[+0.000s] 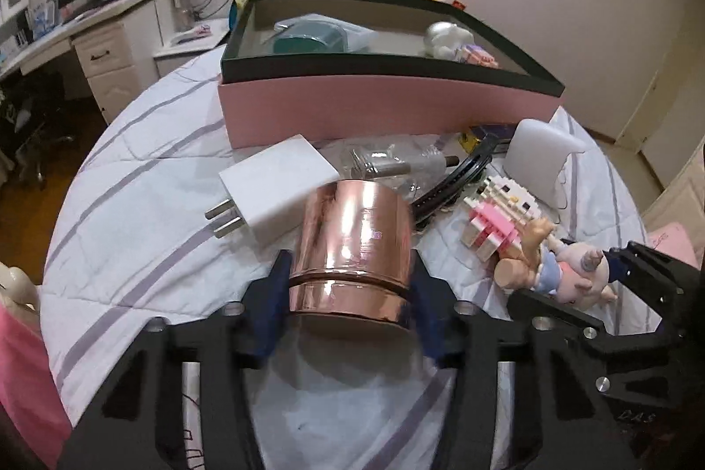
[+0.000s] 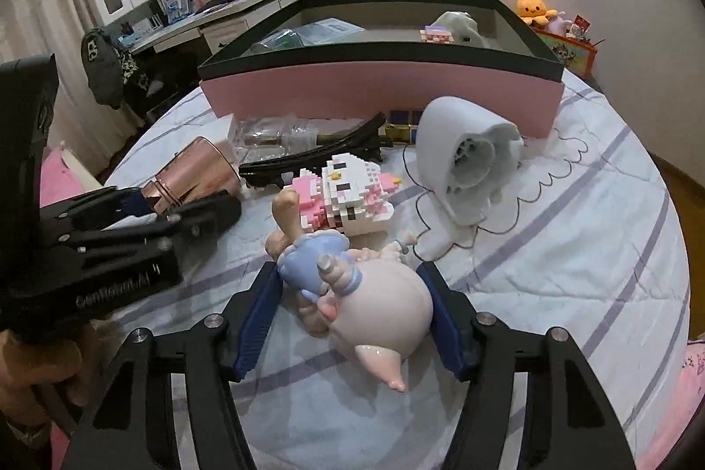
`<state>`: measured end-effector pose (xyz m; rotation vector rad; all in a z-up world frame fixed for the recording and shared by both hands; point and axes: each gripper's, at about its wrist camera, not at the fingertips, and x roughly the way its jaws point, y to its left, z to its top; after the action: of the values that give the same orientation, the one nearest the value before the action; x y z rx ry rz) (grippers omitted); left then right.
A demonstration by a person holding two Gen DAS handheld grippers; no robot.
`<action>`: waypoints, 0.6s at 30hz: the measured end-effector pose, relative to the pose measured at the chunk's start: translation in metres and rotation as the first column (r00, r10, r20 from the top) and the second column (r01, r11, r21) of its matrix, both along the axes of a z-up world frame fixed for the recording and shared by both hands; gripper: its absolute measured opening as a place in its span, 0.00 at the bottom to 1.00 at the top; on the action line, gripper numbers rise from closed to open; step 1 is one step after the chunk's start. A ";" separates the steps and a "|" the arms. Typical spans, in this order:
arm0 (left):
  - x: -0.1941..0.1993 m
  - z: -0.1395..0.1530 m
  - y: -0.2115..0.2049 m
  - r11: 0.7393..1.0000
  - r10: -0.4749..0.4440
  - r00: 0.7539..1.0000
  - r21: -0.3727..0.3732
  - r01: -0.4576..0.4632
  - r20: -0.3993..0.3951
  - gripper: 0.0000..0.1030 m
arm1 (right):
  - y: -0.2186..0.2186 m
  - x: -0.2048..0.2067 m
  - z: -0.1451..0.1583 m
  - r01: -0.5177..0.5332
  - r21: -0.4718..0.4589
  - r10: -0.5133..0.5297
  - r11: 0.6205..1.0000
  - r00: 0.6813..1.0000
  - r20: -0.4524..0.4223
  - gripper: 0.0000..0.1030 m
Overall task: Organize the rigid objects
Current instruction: 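Grasp the copper cup with the left tool while the right tool grasps the pig figurine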
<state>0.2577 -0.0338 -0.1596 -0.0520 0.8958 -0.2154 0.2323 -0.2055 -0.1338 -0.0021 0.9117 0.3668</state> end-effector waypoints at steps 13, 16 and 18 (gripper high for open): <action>-0.027 0.017 0.019 0.998 0.032 0.999 -0.051 -0.032 0.013 0.47 | -0.021 -0.019 0.020 0.006 0.068 -0.006 0.998 1.000 -0.002 0.62; -0.028 0.031 0.022 0.998 0.032 0.999 -0.059 -0.029 0.039 0.47 | -0.022 -0.016 0.035 -0.006 0.088 0.003 0.996 1.000 0.027 0.62; -0.024 0.043 0.022 0.998 0.027 0.997 -0.053 -0.023 0.070 0.47 | -0.021 -0.009 0.047 -0.016 0.089 0.011 0.996 0.998 0.057 0.62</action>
<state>0.2332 -0.0119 -0.1163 -0.1036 0.8186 -0.2164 0.2229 -0.2268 -0.0863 0.0639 0.8395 0.4181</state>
